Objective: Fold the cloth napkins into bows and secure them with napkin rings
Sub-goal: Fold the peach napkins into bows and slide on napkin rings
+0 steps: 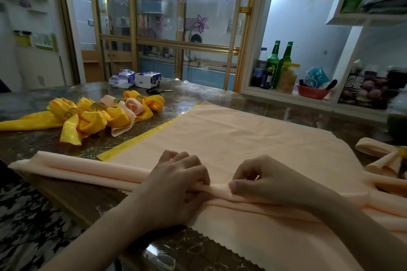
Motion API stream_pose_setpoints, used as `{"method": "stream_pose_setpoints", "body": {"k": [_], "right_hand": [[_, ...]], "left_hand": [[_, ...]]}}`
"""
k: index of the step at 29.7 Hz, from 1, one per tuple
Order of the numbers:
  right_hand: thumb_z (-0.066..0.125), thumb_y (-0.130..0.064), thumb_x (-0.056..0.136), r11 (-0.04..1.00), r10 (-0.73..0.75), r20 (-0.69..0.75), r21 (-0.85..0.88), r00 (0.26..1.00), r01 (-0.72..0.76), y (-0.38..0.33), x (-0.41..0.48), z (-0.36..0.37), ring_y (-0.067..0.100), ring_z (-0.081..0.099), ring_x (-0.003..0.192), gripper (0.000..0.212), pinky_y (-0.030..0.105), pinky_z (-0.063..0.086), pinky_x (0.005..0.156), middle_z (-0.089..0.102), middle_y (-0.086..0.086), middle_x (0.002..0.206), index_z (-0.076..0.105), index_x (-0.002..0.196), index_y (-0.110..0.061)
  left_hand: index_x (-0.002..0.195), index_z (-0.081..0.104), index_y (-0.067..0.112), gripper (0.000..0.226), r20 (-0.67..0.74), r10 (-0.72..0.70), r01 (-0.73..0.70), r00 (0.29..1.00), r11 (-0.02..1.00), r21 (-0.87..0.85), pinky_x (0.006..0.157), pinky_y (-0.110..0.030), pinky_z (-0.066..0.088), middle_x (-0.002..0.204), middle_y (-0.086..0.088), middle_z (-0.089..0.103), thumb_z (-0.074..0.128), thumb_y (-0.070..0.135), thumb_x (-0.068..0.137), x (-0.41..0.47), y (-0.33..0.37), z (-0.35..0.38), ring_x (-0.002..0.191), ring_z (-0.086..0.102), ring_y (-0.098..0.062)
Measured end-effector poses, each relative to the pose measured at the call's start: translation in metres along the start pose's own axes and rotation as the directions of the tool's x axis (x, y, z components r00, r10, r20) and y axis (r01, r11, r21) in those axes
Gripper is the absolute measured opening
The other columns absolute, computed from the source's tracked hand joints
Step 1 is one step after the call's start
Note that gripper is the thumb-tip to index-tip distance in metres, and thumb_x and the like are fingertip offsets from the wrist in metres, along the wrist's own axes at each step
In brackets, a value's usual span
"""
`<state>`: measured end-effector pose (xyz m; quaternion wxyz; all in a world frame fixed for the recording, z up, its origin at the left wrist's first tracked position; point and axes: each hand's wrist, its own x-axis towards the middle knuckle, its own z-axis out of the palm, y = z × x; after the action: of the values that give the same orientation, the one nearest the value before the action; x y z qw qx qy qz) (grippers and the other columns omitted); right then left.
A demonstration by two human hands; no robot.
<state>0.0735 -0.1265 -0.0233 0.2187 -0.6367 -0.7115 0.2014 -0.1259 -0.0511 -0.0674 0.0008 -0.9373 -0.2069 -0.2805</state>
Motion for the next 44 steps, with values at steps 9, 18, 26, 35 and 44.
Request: {"method": "stream_pose_setpoints", "body": {"k": [9,18,26,35,44], "right_hand": [[0.075,-0.038,0.073,0.995,0.081,0.019,-0.065,0.997,-0.079,0.01,0.002,0.007,-0.004,0.049,0.066,0.022,0.014,0.04,0.059,0.057,-0.009,0.085,0.058,0.084,-0.028],[0.067,-0.045,0.081,0.974,0.106,0.094,-0.21,0.99,-0.084,-0.006,-0.003,0.007,0.004,0.045,0.066,0.026,0.019,0.039,0.062,0.056,-0.004,0.084,0.06,0.085,-0.021],[0.037,-0.038,0.099,0.947,0.158,-0.305,-0.223,0.939,-0.232,-0.014,-0.021,0.048,0.013,0.047,0.111,0.033,0.033,0.037,0.102,0.051,0.001,0.124,0.056,0.116,-0.017],[0.022,-0.046,0.1,0.791,0.311,-0.147,-0.508,0.939,-0.341,-0.009,-0.083,0.03,0.018,0.019,0.142,0.051,0.036,0.013,0.117,0.021,0.0,0.156,0.018,0.149,-0.031],[0.048,-0.022,0.096,0.729,0.096,-0.373,-0.605,0.923,-0.32,0.014,-0.101,-0.003,0.008,0.053,0.093,0.019,0.024,0.043,0.089,0.063,-0.005,0.108,0.062,0.108,-0.026]], "left_hand": [[0.082,0.053,0.031,0.011,0.122,0.024,-0.039,0.992,0.992,0.119,0.069,-0.009,0.026,0.087,0.013,0.052,0.05,0.037,0.074,0.001,0.013,-0.013,0.077,0.044,-0.005],[0.088,0.049,0.03,0.008,0.397,-0.41,0.492,0.822,0.861,-0.129,0.078,-0.026,0.042,0.098,0.005,0.049,0.05,0.038,0.088,0.021,0.032,-0.01,0.091,0.049,-0.012],[0.113,0.051,0.019,0.037,0.082,-0.584,0.563,0.808,0.805,0.188,0.086,-0.032,0.041,0.112,-0.002,0.055,0.032,0.046,0.097,0.021,0.046,0.016,0.103,0.053,-0.019],[0.118,0.049,0.017,0.039,0.046,-0.573,0.56,0.818,0.812,0.167,0.088,-0.032,0.039,0.117,-0.004,0.053,0.031,0.045,0.098,0.02,0.045,0.015,0.106,0.052,-0.02],[0.116,0.052,0.015,0.038,0.049,-0.571,0.564,0.82,0.819,0.101,0.088,-0.032,0.039,0.116,-0.006,0.054,0.034,0.043,0.097,0.016,0.048,0.012,0.107,0.052,-0.022]]}}
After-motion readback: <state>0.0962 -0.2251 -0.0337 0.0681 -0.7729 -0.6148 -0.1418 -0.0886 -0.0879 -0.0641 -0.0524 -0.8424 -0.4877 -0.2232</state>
